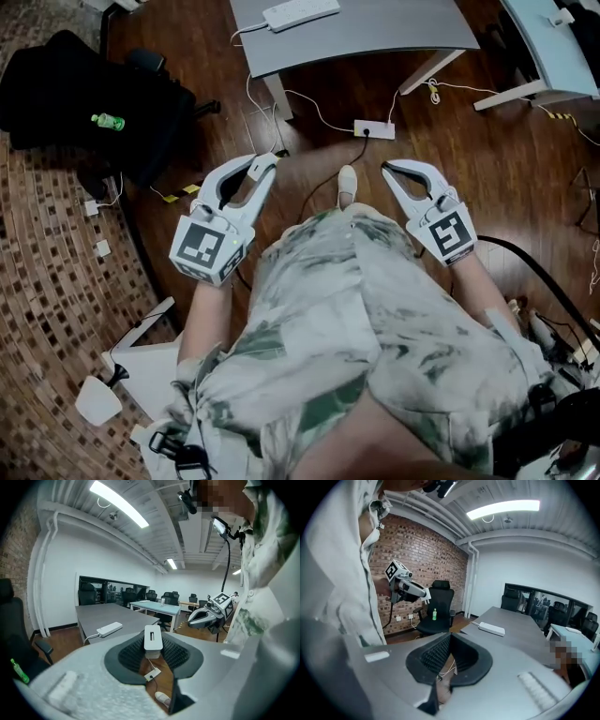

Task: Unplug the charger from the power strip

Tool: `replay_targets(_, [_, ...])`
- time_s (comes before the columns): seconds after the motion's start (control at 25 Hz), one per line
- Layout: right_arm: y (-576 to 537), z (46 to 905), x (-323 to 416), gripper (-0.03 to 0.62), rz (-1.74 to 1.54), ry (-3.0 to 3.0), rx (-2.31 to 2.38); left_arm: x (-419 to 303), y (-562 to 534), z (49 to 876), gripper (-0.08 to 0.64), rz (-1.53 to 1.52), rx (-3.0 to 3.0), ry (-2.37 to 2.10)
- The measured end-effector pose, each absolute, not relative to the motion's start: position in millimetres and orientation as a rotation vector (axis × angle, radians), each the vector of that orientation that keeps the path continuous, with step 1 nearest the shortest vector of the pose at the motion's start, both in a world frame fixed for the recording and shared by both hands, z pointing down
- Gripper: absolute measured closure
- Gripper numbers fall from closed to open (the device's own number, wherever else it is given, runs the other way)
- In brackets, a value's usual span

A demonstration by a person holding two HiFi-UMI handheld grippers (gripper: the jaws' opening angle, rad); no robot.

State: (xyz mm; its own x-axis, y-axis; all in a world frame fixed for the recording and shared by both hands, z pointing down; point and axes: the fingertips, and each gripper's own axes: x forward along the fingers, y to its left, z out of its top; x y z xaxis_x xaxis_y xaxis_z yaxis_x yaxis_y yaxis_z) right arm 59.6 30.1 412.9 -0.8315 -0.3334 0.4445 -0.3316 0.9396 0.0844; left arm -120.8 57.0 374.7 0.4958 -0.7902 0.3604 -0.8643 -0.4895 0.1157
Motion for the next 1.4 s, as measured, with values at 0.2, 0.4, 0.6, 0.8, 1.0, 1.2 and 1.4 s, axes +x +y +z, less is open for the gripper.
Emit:
replay_targets(0.2, [101.2, 405.5, 61.7, 0.589, 0.007, -2.617, 0.524, -108.1, 111.5, 383.4, 0.457, 0.333, 2.515, -1.307])
replay_targets(0.4, [156.6, 396.3, 70.2, 0.589, -0.016, -2.621, 0.509, -80.9, 159.2, 366.0, 0.457, 0.37, 2.603, -1.266])
replay_targets(0.6, [196.0, 381.2, 81.2, 0.589, -0.066, -2.684, 0.532, -41.8, 206.7, 350.3, 0.457, 0.398, 2.676, -1.224])
replay_targets(0.8, [233.1, 369.0, 112.9, 0.589, -0.066, -2.707, 0.519, 12.5, 240.6, 327.1, 0.457, 0.392, 2.725, -1.188])
replay_targets(1.0, [279.0, 359.9, 177.5, 0.589, -0.093, -2.744, 0.534, 86.6, 288.2, 313.4, 0.456, 0.387, 2.746, -1.152])
replay_targets(1.2, [330.4, 351.6, 223.9, 0.588, -0.094, -2.772, 0.536, 137.5, 343.2, 310.1, 0.456, 0.384, 2.727, -1.138])
replay_targets(1.4, [368.9, 353.7, 250.2, 0.588, -0.096, -2.802, 0.505, 165.8, 385.3, 312.8, 0.456, 0.406, 2.72, -1.131])
